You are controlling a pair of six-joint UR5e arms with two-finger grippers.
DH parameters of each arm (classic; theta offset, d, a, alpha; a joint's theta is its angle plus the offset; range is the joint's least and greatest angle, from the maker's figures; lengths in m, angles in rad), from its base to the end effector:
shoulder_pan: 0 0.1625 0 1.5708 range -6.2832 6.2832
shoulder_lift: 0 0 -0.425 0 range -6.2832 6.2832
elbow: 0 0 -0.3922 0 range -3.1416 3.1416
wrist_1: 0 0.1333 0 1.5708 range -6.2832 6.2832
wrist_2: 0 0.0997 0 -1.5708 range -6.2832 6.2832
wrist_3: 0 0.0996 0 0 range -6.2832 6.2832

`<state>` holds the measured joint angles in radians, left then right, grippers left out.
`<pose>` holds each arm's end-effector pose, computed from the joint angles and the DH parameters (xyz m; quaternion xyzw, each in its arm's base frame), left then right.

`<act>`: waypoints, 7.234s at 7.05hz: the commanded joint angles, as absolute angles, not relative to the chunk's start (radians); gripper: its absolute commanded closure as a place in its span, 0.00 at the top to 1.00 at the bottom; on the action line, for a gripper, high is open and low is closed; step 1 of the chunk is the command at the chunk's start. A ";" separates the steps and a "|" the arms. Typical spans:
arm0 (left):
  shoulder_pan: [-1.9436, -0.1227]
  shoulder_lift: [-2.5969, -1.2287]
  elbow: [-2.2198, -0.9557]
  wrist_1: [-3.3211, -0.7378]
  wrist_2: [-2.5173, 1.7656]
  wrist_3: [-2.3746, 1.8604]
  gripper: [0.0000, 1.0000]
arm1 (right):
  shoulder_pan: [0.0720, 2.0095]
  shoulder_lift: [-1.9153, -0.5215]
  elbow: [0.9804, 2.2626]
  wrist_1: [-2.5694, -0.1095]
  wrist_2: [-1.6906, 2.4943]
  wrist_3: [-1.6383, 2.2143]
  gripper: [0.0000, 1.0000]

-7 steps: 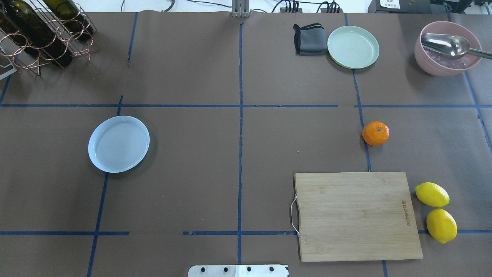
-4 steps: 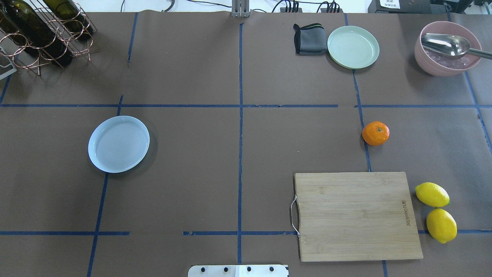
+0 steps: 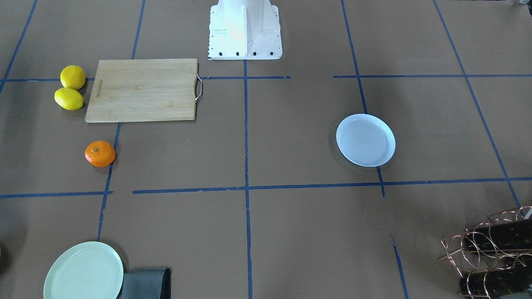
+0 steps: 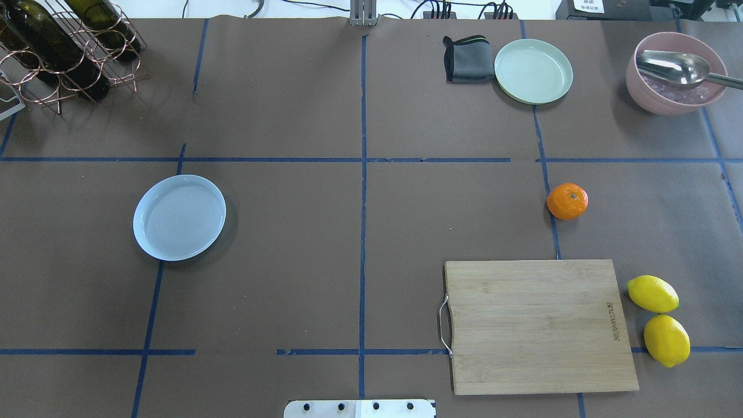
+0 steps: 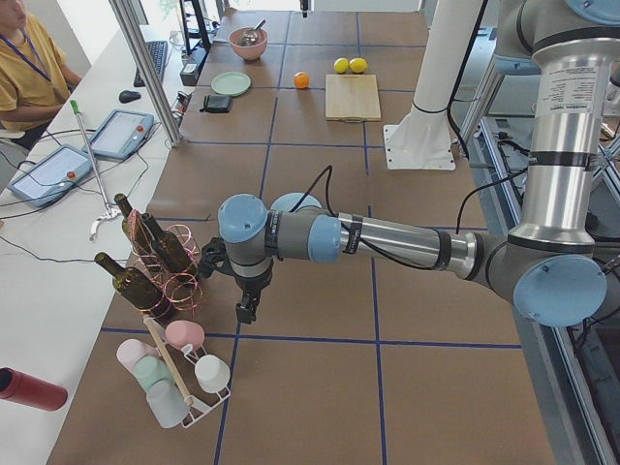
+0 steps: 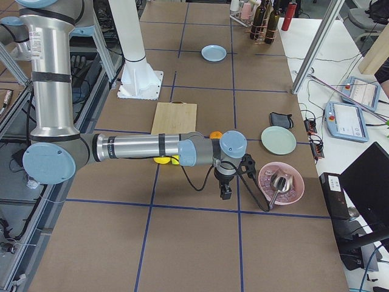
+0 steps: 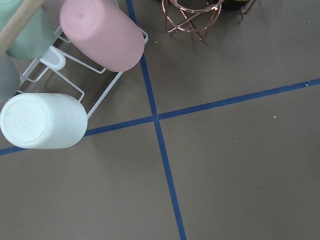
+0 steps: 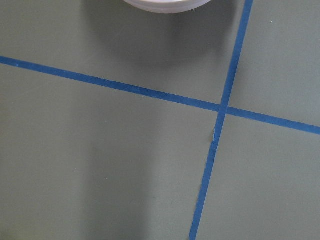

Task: Pick orange to plate

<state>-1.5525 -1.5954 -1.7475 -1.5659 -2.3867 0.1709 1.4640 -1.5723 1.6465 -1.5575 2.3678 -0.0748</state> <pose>-0.0515 -0.5069 0.5564 0.1198 0.3868 0.1250 0.9058 0.0088 -0.4997 0.6191 0.0341 -0.3883 -0.1004 0.9154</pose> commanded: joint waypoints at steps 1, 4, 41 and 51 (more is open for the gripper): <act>-1.394 -1.601 -1.772 -1.629 -2.502 0.032 1.00 | 1.459 -1.566 1.658 -1.557 2.375 -0.075 1.00; -1.075 -1.614 -1.763 -1.962 -2.290 -0.609 1.00 | 1.447 -1.566 1.658 -1.507 2.411 -0.074 1.00; -0.851 -1.801 -1.615 -2.319 -2.118 -0.824 0.95 | 0.864 -1.430 1.683 -1.045 2.062 0.919 1.00; -0.847 -1.799 -1.618 -2.332 -2.118 -0.838 0.99 | 0.772 -1.468 1.686 -1.052 1.993 0.956 1.00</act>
